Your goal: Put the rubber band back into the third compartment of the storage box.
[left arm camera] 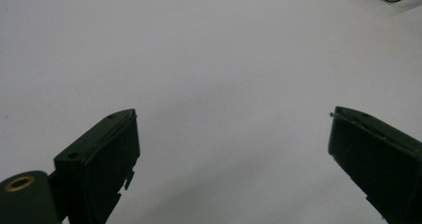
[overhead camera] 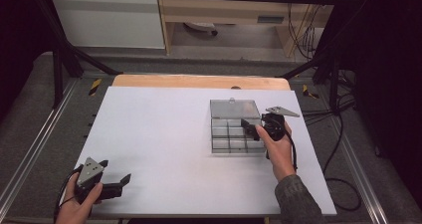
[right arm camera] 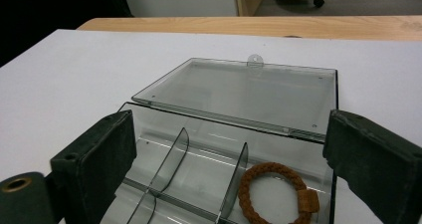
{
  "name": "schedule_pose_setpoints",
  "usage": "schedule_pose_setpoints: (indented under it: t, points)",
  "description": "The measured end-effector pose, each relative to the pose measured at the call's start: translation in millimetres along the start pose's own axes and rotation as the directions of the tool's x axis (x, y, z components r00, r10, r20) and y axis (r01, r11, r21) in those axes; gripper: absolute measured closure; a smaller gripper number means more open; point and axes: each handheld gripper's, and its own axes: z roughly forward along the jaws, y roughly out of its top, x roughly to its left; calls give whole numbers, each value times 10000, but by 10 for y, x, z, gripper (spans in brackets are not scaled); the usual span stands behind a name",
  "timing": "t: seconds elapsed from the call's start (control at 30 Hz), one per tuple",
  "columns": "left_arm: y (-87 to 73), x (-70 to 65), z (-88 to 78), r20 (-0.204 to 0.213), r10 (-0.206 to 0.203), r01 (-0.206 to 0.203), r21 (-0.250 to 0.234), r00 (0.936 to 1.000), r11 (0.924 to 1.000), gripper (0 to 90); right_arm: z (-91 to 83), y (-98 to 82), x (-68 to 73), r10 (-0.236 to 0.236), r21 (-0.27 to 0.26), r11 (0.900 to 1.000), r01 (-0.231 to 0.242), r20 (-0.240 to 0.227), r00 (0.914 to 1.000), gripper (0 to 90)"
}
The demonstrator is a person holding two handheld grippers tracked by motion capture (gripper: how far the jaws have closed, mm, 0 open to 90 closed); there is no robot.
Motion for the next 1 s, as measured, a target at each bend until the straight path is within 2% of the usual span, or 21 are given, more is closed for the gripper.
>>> schedule_pose_setpoints:
  t: [0.1,0.23,0.53,0.73,1.0]
  points:
    - [0,-1,1,7,3,-3,2,10000,10000,60,-25,9,8,-242,-38,9997,241,-144,9996,51]
    - [0,0,1,1,-3,3,2,10000,10000,60,-50,30,26,-342,-192,9992,337,-241,9991,33]
    - [-1,1,2,-33,-66,66,-59,10000,10000,60,-130,84,31,-434,-402,9983,425,-234,9988,28]
    - [2,2,-3,-45,-59,58,-83,10000,9999,60,-210,120,23,-699,-501,9964,688,-205,9973,31]
    - [3,10,-11,-69,-68,67,-123,10000,9999,60,-365,212,-12,-799,-987,9921,770,-255,9965,31]
